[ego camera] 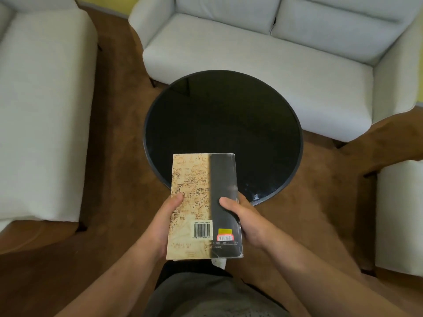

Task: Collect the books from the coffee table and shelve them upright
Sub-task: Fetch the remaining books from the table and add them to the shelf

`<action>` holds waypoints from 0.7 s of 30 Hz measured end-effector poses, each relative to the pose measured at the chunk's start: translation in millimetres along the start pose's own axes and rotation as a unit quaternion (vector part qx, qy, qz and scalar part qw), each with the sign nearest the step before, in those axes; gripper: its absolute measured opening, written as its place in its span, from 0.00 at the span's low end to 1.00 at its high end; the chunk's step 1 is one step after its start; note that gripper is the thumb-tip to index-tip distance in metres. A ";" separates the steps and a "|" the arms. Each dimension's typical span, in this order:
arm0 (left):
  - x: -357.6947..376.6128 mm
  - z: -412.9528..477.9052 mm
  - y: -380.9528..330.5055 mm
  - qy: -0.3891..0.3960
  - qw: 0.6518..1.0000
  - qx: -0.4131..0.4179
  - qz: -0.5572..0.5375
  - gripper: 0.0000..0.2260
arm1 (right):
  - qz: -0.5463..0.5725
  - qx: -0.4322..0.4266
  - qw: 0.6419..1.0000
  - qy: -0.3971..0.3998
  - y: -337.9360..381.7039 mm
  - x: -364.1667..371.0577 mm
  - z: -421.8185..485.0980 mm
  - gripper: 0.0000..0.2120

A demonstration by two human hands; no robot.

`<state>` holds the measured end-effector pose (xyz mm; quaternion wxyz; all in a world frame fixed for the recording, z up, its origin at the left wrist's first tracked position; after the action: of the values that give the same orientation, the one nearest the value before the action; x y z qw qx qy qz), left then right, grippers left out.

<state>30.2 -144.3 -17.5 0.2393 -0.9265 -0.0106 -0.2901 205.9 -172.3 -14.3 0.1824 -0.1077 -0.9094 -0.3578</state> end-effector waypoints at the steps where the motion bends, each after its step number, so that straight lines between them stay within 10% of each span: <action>1: 1.3 -10.2 -4.1 0.005 1.000 0.015 0.002 0.22 | -0.016 -0.007 1.000 0.004 6.5 6.7 -3.5 0.28; 5: -3.1 -52.8 -22.5 -0.001 0.997 0.064 0.030 0.29 | -0.058 -0.023 0.997 0.038 23.8 45.1 -17.5 0.17; 8: -25.8 -92.2 -33.7 -0.050 0.988 0.100 0.107 0.52 | -0.078 -0.023 0.994 0.073 24.5 82.3 -19.8 0.25; 14: -73.4 -167.3 -23.7 -0.056 0.977 0.206 0.001 0.21 | -0.134 0.013 0.979 0.154 15.8 175.9 -5.2 0.16; 21: -179.8 -249.1 -11.1 -0.124 0.946 0.278 -0.107 0.40 | -0.227 0.053 0.945 0.228 -26.2 307.4 29.1 0.16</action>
<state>-253.7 -225.1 68.5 0.4521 -0.8451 -0.2194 -0.1823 -89.9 -151.1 75.6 0.3039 0.1959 -0.8616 -0.3563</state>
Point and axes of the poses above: each hand's wrist, its own z-axis towards the middle knuckle, its own x-axis out of the palm, y = z × x, the point moved 8 cm from there along z, towards the middle knuckle, and after that the axes turned 11 degrees about y, right-handed, at the moved point
